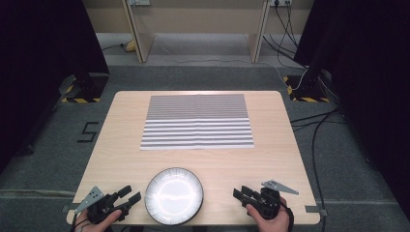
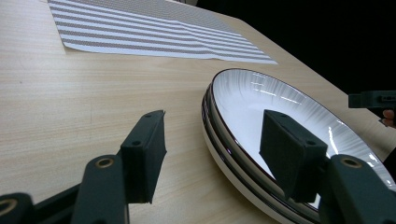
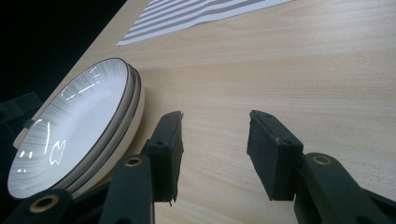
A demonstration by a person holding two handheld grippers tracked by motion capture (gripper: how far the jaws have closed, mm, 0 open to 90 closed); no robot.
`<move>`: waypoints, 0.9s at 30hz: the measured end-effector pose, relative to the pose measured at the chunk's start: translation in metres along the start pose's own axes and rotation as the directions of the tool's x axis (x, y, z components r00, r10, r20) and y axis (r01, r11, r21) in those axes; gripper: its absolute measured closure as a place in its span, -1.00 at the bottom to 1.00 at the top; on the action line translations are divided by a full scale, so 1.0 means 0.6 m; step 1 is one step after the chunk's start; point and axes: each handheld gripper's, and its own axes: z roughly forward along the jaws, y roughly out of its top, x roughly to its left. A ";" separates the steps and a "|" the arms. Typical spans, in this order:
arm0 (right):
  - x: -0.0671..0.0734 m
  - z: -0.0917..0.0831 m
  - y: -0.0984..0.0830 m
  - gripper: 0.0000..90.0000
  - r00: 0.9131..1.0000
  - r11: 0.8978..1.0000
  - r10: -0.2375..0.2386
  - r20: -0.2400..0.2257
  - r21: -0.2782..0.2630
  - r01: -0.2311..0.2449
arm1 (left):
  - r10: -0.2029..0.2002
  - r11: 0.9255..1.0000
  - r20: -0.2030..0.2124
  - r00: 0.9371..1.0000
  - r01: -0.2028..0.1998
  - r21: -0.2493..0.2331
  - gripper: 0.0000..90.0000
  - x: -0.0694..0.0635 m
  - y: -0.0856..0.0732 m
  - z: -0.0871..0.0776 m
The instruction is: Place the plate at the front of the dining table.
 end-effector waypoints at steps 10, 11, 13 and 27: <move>0.020 0.011 0.019 0.42 1.000 1.000 -0.007 -0.016 0.020 0.007 | 0.015 0.999 0.007 1.000 -0.015 0.029 -0.09 -0.014 0.013 -0.001; 0.020 0.011 0.019 0.42 1.000 1.000 -0.007 -0.016 0.020 0.007 | 0.015 0.999 0.007 1.000 -0.015 0.029 -0.08 -0.014 0.013 -0.001; 0.028 0.018 0.024 0.49 1.000 0.999 -0.008 -0.027 0.038 0.009 | 0.018 0.999 0.010 1.000 -0.019 0.038 -0.07 -0.017 0.015 0.001; 0.105 0.103 0.049 0.75 0.988 0.981 -0.090 -0.127 0.162 0.110 | 0.007 0.993 0.034 0.999 -0.011 0.121 0.09 -0.033 0.013 0.018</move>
